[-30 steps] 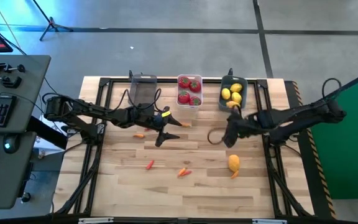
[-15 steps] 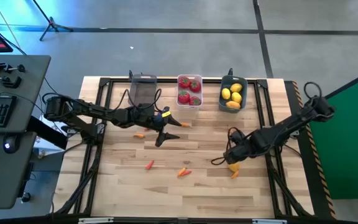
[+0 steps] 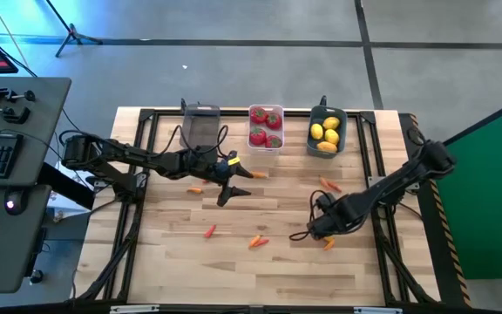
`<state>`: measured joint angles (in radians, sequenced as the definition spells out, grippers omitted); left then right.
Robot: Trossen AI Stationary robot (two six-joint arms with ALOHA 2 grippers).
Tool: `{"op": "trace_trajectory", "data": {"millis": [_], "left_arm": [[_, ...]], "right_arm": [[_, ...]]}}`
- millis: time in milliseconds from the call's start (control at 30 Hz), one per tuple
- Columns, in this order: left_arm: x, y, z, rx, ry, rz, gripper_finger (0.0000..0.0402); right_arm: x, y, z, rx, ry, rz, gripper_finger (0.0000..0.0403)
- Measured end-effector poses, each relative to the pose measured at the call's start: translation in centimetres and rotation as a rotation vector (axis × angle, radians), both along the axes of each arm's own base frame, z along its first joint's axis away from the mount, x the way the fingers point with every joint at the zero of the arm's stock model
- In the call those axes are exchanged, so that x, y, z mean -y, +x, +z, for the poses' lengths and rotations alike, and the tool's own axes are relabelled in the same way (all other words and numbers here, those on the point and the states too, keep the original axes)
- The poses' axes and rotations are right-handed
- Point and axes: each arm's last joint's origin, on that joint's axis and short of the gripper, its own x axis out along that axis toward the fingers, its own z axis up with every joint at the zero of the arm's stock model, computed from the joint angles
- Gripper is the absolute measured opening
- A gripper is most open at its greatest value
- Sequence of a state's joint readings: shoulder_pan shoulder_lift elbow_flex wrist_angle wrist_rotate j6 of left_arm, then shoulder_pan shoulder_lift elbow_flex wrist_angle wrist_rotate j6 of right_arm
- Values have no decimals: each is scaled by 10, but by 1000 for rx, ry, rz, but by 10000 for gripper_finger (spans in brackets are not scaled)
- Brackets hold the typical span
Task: Sort produce into baskets
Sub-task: Put the yellow lemon into the blue bin
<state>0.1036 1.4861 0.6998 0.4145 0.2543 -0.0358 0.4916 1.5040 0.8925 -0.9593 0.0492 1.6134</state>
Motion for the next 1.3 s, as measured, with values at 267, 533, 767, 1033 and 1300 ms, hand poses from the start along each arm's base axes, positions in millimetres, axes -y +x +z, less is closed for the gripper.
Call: {"op": "trace_trajectory", "data": {"millis": [267, 533, 767, 1033, 1300], "left_arm": [[0, -1, -2, -5, 30, 2, 256], [1, -19, -21, 122, 17, 33, 202], [2, -31, -32, 145, 20, 65, 187], [2, -30, -29, 174, 25, 62, 186], [9, -30, -32, 150, 16, 31, 186]], "right_arm": [[-5, 6, -10, -12, -14, 66, 245], [-3, 10, -7, 10, -12, 125, 157], [27, 26, 32, 115, -169, 195, 157], [139, 38, 53, 86, -363, 171, 157], [244, 17, 76, 162, -519, 84, 157]]}}
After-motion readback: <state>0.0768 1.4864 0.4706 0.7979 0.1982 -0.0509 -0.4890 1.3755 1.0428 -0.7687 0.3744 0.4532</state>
